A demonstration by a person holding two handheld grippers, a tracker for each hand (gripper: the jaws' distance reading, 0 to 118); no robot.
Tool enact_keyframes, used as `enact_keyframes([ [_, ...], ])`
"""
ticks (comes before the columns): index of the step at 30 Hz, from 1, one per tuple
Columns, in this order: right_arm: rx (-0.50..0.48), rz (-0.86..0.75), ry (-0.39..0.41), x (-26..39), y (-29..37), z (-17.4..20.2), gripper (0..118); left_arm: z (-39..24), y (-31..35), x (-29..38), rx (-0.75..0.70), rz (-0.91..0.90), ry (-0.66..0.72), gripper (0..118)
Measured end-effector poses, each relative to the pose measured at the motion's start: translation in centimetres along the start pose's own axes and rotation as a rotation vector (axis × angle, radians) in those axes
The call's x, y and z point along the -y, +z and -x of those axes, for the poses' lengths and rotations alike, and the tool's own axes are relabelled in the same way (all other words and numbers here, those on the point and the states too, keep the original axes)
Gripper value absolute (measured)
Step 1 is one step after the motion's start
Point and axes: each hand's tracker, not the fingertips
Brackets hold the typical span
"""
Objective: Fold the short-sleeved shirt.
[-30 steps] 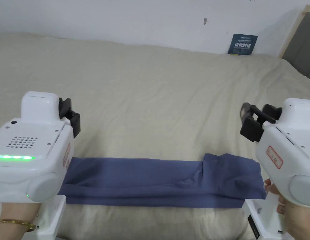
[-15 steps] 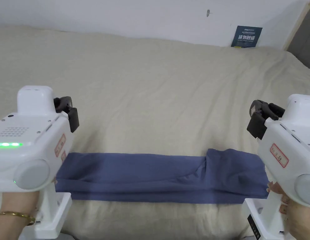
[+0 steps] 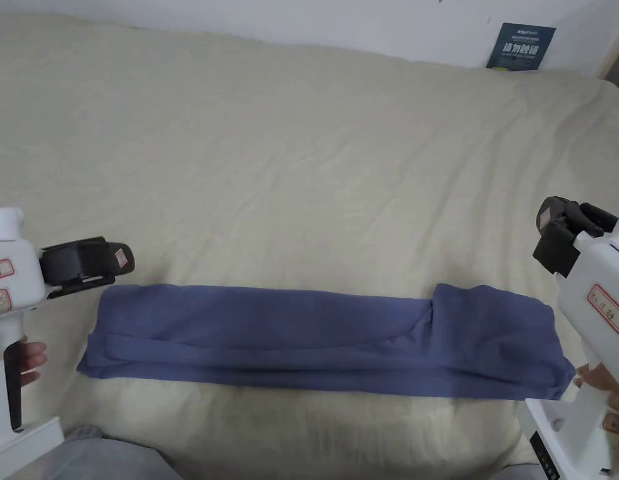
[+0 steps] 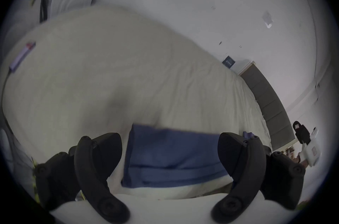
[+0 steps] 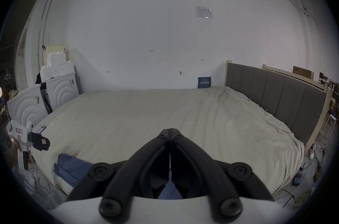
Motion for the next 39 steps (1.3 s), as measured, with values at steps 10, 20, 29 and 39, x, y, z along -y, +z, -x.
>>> enact_keyframes([
  [10,-0.006,0.055,0.018,0.6,-1.2,1.2,3,5.9,-3.2,2.8,0.063,0.16,0.226,109],
  [20,-0.005,0.09,0.036,1.0,-2.0,1.7,3,6.0,-4.1,3.7,0.105,0.146,0.272,98],
  [29,-0.011,0.113,0.029,1.5,-2.3,1.7,3,6.4,-4.3,4.2,0.04,0.144,0.265,23],
  [39,-0.004,0.127,0.021,1.9,-2.2,1.3,3,1.6,-2.8,3.4,-0.049,0.121,0.119,6],
])
